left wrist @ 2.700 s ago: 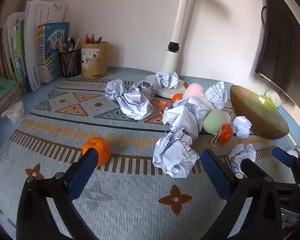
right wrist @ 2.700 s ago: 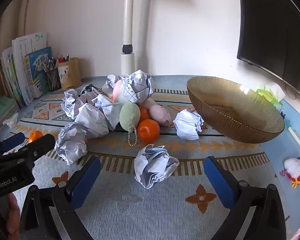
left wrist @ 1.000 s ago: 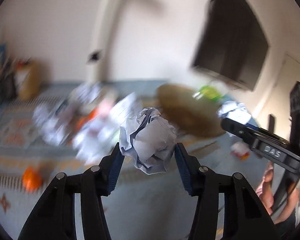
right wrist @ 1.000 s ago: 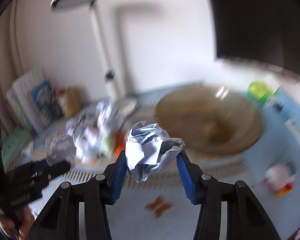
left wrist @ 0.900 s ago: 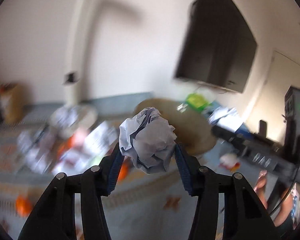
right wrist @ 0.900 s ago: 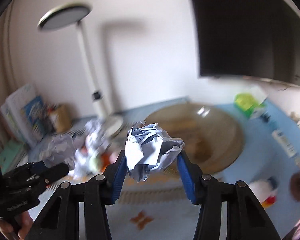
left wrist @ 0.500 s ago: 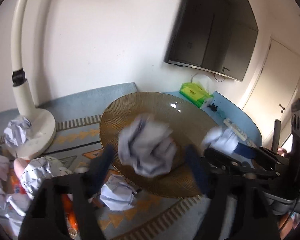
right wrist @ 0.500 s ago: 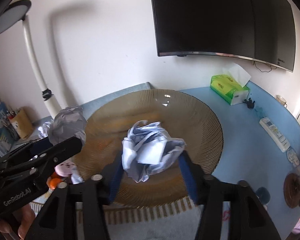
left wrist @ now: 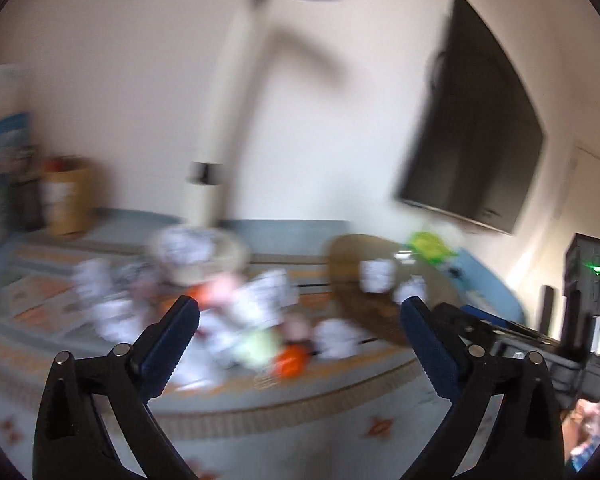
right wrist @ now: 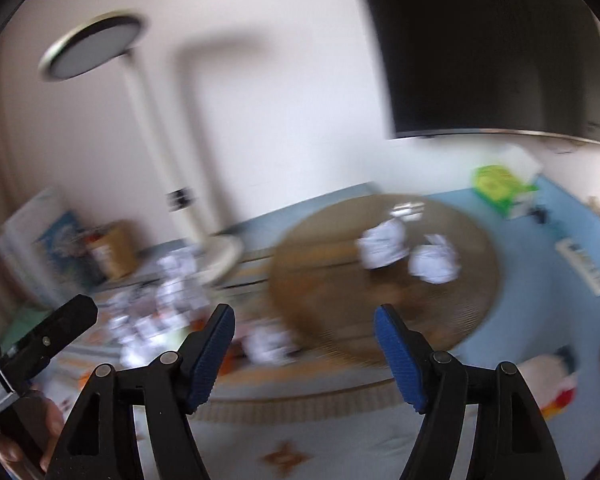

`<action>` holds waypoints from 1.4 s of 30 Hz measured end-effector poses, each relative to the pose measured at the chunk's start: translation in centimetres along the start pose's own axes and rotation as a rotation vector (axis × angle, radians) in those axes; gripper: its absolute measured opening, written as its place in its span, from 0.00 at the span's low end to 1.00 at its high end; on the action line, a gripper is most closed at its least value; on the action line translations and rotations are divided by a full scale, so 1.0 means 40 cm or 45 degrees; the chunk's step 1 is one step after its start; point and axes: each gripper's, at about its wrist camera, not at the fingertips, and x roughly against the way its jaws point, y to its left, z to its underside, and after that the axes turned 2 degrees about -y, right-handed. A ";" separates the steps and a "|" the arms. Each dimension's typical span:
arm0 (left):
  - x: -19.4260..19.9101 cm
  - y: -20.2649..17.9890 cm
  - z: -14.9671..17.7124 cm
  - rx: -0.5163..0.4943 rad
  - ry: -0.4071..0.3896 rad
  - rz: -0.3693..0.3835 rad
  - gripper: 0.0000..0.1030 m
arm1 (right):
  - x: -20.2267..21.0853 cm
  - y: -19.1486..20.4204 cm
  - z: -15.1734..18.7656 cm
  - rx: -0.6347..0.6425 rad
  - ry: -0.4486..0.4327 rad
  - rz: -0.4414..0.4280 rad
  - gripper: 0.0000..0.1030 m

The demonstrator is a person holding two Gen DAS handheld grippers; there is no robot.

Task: Organize objects
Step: 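Grasp a lined paper ball with the left tool while the right tool grasps a mandarin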

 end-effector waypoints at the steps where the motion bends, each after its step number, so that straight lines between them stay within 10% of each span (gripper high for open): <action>1: 0.010 0.027 0.009 0.004 -0.007 -0.046 0.98 | -0.011 0.020 0.017 0.002 0.014 -0.032 0.69; 9: -0.035 0.165 0.155 0.031 0.086 -0.164 0.98 | -0.174 0.126 0.187 0.152 0.148 0.011 0.69; 33: -0.052 0.165 0.168 0.012 0.200 -0.175 0.98 | -0.180 0.139 0.201 0.205 0.155 -0.003 0.72; 37: -0.082 0.176 0.152 0.035 0.271 -0.149 0.98 | -0.231 0.107 0.187 0.104 0.303 -0.130 0.50; 42: -0.165 0.205 0.099 0.074 0.416 0.001 0.98 | -0.290 0.097 0.154 0.119 0.360 -0.115 0.49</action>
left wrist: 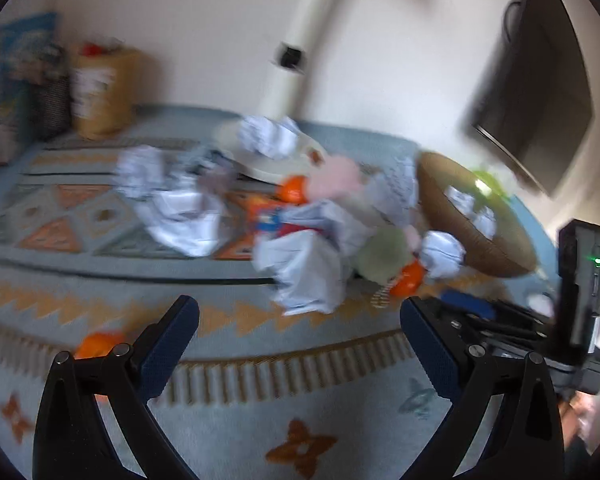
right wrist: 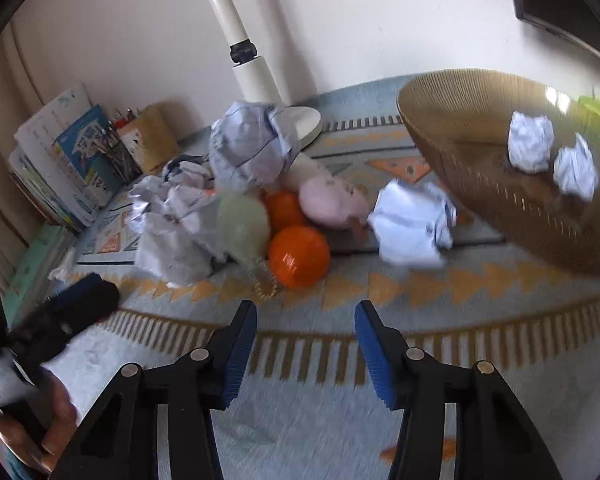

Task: Organize objects
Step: 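Grasp a lined paper ball with the left tool while the right tool grasps a mandarin, then carry the paper ball and mandarin over the bowl and open both tools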

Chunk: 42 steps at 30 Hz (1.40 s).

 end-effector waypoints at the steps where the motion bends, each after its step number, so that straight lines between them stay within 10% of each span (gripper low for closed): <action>1: -0.019 0.003 -0.009 -0.008 0.014 -0.015 0.98 | -0.004 0.004 -0.007 0.009 0.002 0.008 0.49; 8: -0.102 0.007 -0.021 -0.023 0.035 -0.072 0.93 | -0.069 0.035 -0.036 0.098 0.017 0.123 0.48; 19: -0.120 0.009 -0.020 -0.005 0.076 -0.001 0.56 | -0.091 0.054 -0.042 0.160 0.016 0.141 0.33; 42: 0.006 -0.008 0.077 0.022 -0.004 -0.002 0.50 | 0.047 0.040 0.055 0.090 -0.026 0.056 0.33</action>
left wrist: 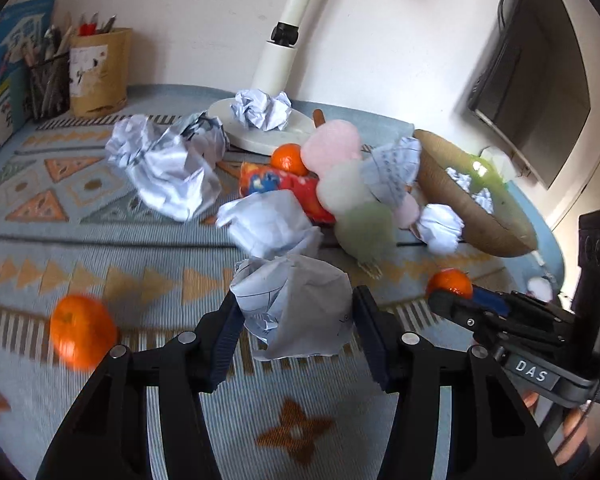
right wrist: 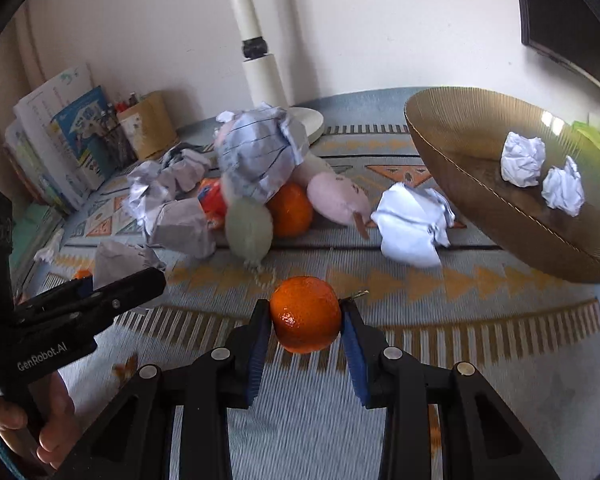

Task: Organize objects
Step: 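Carry the paper ball and mandarin over the bowl and open both tools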

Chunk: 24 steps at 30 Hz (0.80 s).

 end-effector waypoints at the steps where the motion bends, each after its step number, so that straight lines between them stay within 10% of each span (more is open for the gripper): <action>1: 0.014 0.002 0.009 0.008 -0.015 0.008 0.50 | 0.008 0.003 0.007 0.009 -0.012 0.010 0.33; 9: 0.031 -0.035 0.014 -0.084 -0.095 -0.056 0.50 | 0.000 -0.010 0.022 -0.013 0.006 0.036 0.34; 15: 0.036 -0.029 0.012 -0.068 -0.117 -0.052 0.50 | 0.013 -0.010 0.021 -0.012 -0.035 0.013 0.61; 21: 0.040 -0.024 0.014 -0.048 -0.123 -0.044 0.50 | -0.015 0.007 0.010 0.025 0.008 0.066 0.59; 24: 0.041 -0.027 0.016 -0.058 -0.125 -0.047 0.50 | -0.039 0.022 0.007 0.066 0.057 0.051 0.35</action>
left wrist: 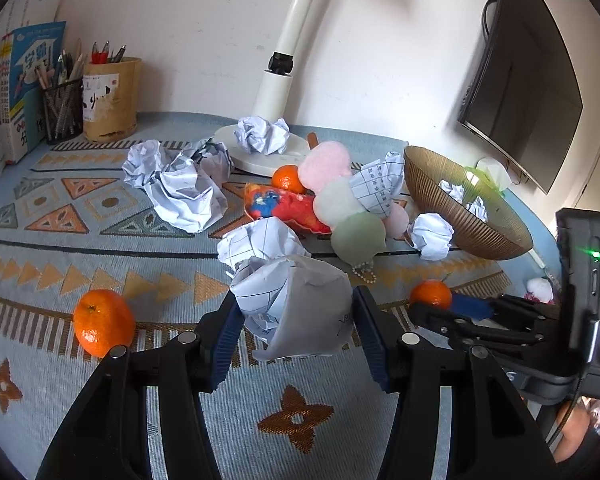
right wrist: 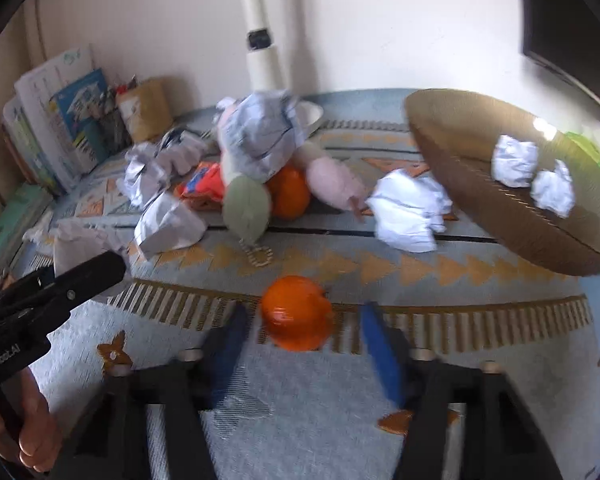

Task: Organize objects
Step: 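Carry the paper ball and mandarin over the bowl and open both tools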

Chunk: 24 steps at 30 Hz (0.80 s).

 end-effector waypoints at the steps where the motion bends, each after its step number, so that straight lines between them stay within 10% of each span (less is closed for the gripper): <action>1: -0.001 -0.001 0.000 -0.003 0.002 -0.003 0.50 | 0.002 0.003 0.001 0.003 -0.009 0.015 0.35; 8: 0.002 -0.054 -0.008 -0.040 0.020 -0.026 0.50 | 0.067 -0.030 0.035 -0.066 -0.073 -0.040 0.35; 13: 0.024 -0.246 -0.122 -0.183 -0.074 0.161 0.50 | 0.197 -0.146 0.000 -0.165 -0.187 0.076 0.35; 22: -0.227 -0.448 -0.240 -0.226 0.030 0.343 0.50 | 0.260 -0.432 -0.103 -0.456 -0.298 0.314 0.35; 24: -0.250 -0.449 -0.239 -0.217 0.032 0.344 0.67 | 0.236 -0.462 -0.109 -0.492 -0.267 0.305 0.35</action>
